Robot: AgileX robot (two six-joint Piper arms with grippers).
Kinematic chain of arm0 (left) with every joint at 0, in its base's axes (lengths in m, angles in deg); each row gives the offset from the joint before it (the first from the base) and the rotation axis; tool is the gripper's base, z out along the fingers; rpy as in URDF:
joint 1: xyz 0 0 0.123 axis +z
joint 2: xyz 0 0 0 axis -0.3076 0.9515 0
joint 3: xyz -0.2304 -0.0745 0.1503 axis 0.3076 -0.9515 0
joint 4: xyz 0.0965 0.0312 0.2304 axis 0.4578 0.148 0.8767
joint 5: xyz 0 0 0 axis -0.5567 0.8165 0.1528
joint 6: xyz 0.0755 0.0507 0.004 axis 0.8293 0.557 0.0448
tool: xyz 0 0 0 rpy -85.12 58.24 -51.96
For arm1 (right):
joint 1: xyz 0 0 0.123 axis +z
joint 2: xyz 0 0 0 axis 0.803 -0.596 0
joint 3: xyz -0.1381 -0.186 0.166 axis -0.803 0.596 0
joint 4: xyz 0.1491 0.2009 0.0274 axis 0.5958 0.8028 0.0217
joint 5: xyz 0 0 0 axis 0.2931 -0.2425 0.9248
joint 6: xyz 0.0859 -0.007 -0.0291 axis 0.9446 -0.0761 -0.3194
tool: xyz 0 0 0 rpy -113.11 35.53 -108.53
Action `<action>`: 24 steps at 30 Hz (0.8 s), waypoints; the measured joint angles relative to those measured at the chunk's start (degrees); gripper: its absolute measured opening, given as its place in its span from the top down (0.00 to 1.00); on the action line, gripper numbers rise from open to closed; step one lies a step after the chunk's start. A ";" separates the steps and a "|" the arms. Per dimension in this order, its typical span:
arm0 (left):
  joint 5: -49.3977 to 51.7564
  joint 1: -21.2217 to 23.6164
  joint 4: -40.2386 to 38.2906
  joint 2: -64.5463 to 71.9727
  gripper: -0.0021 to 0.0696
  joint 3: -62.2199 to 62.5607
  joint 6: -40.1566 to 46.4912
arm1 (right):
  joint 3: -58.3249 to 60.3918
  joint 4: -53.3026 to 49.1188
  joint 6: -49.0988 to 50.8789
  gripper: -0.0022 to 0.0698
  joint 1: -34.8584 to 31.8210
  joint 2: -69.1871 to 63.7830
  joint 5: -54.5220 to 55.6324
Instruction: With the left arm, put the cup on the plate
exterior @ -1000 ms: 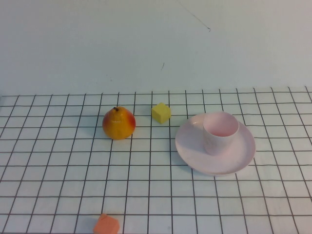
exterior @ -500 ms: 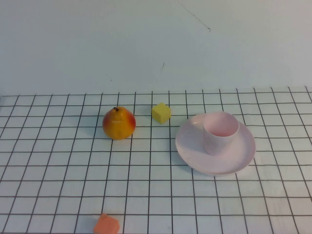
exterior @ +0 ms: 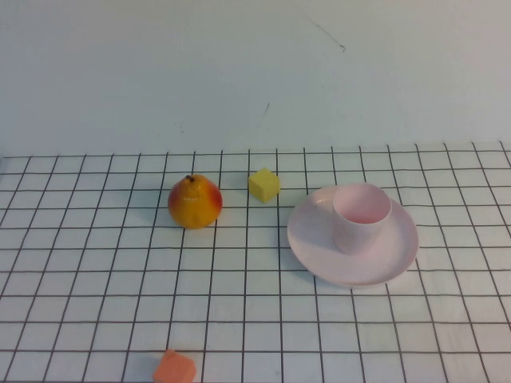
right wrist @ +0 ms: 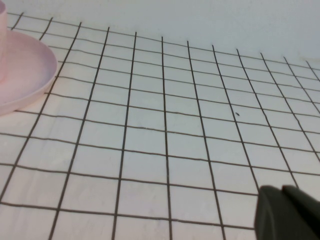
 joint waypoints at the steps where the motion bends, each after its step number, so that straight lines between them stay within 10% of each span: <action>1: -0.32 0.00 -0.44 -0.15 0.97 0.00 0.00 | 0.00 0.00 0.00 0.97 0.00 0.00 0.00; 10: -19.70 1.16 -0.83 -6.14 0.97 -6.76 -0.30 | 0.00 0.00 0.00 0.97 0.00 0.00 0.00; 18: -61.91 8.97 -1.24 -23.34 0.97 -43.27 -11.66 | 0.00 0.00 0.00 0.97 0.00 0.00 0.00; 24: -69.45 18.33 -1.75 -40.27 0.97 -71.58 -23.57 | 0.00 0.00 0.00 0.97 0.00 0.00 0.00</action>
